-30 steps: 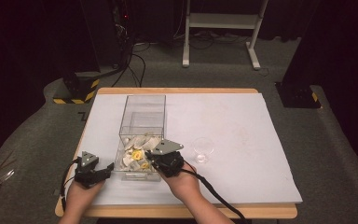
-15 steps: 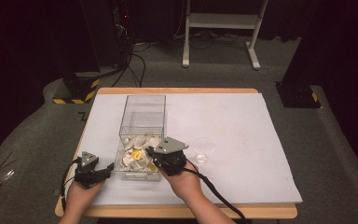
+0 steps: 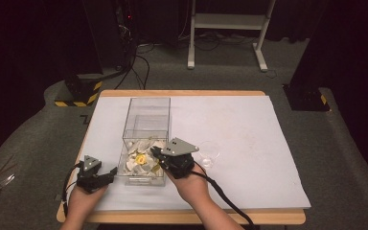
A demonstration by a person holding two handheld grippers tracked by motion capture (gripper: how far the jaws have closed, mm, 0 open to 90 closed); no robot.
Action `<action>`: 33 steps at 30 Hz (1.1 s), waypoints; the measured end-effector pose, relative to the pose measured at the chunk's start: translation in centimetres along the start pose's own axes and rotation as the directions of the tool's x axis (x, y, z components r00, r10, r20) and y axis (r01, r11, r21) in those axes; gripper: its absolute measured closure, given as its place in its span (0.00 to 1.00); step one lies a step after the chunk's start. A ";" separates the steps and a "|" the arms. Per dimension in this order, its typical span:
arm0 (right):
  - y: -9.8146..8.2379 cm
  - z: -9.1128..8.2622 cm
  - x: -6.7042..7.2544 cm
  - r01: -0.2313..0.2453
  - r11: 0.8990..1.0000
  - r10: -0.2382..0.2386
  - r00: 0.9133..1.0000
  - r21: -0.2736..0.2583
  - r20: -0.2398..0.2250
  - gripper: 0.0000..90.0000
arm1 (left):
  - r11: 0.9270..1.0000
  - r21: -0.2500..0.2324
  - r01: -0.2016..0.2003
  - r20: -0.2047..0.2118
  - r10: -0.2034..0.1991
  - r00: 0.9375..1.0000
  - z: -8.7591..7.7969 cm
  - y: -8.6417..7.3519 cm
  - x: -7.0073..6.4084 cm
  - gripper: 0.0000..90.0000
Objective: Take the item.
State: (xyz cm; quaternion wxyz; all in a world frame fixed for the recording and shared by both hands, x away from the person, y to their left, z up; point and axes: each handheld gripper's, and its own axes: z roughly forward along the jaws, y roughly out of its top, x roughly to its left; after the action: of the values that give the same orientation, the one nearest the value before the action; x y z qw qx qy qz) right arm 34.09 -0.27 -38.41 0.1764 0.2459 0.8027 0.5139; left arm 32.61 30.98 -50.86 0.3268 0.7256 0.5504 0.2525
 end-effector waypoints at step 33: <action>-0.5 -4.4 -3.5 -0.019 0.999 0.022 0.994 -0.030 0.107 0.97 | 1.000 0.000 0.000 0.001 0.000 1.000 0.0 0.0 0.0 0.34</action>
State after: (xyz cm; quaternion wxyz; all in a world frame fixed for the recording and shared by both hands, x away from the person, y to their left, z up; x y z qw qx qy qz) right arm 34.47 -5.74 -36.91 0.2177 0.2788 0.7820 0.5132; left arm 32.56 30.99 -50.86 0.3271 0.7257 0.5501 0.2525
